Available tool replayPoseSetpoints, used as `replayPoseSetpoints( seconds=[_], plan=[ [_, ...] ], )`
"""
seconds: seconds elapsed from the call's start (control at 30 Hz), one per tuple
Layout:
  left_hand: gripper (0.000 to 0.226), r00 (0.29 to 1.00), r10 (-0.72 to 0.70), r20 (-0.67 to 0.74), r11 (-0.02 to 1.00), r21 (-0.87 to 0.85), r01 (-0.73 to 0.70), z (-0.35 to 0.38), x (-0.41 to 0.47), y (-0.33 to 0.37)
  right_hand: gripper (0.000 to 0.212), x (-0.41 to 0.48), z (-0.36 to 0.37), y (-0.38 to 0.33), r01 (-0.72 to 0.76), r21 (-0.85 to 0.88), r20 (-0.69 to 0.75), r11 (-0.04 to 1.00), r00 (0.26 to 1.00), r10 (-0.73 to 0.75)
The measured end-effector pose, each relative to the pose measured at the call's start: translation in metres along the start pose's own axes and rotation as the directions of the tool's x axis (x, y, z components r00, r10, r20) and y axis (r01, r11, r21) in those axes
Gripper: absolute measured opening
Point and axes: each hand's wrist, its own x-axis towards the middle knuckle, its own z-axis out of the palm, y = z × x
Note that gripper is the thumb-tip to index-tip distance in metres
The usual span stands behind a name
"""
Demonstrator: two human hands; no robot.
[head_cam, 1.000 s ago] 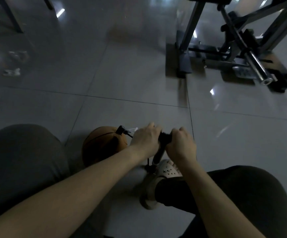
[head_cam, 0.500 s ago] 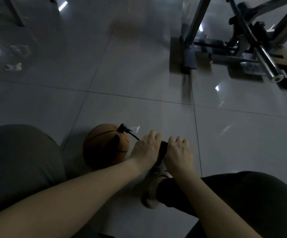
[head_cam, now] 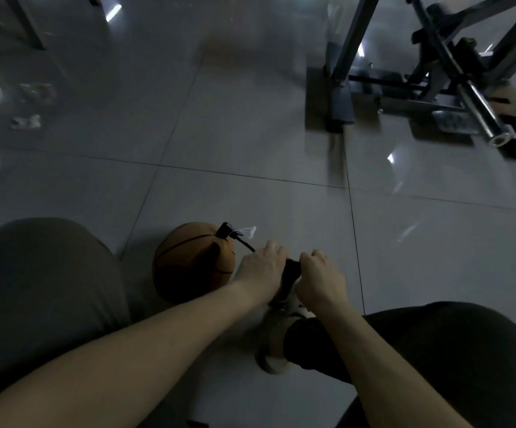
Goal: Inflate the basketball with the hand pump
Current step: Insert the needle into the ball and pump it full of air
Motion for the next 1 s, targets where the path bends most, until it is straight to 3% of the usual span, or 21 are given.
replayPoseSetpoints(
  seconds=[0.07, 0.17, 0.3, 0.47, 0.6, 1.0],
  plan=[
    [0.013, 0.996, -0.001, -0.086, 0.999, -0.039, -0.003, -0.029, 0.005, 0.004, 0.013, 0.0, -0.02, -0.002, 0.034, 0.02, -0.173, 0.999, 0.984, -0.03],
    [0.012, 0.97, 0.026, -0.241, 0.993, -0.108, -0.053, -0.081, 0.009, 0.019, 0.008, -0.004, -0.055, -0.002, 0.117, 0.061, -0.469, 0.991, 0.88, -0.075],
    [0.015, 0.924, 0.022, -0.382, 0.985, -0.152, -0.086, -0.112, 0.008, 0.029, 0.008, -0.005, -0.081, 0.001, 0.221, -0.02, -0.627, 0.975, 0.757, -0.184],
    [0.013, 0.965, -0.03, -0.26, 0.998, -0.061, 0.014, -0.062, 0.002, 0.016, 0.011, 0.001, -0.031, -0.007, 0.058, -0.11, -0.449, 0.992, 0.888, -0.101],
    [0.01, 0.982, -0.034, -0.187, 0.999, -0.012, 0.032, -0.032, 0.004, 0.01, 0.008, -0.001, -0.001, -0.002, 0.01, -0.155, -0.328, 0.988, 0.943, -0.061],
    [0.014, 1.0, -0.011, -0.02, 0.998, 0.061, 0.012, 0.019, 0.004, -0.001, 0.024, 0.003, 0.022, 0.009, 0.061, -0.148, 0.003, 0.987, 0.998, -0.062]
  ],
)
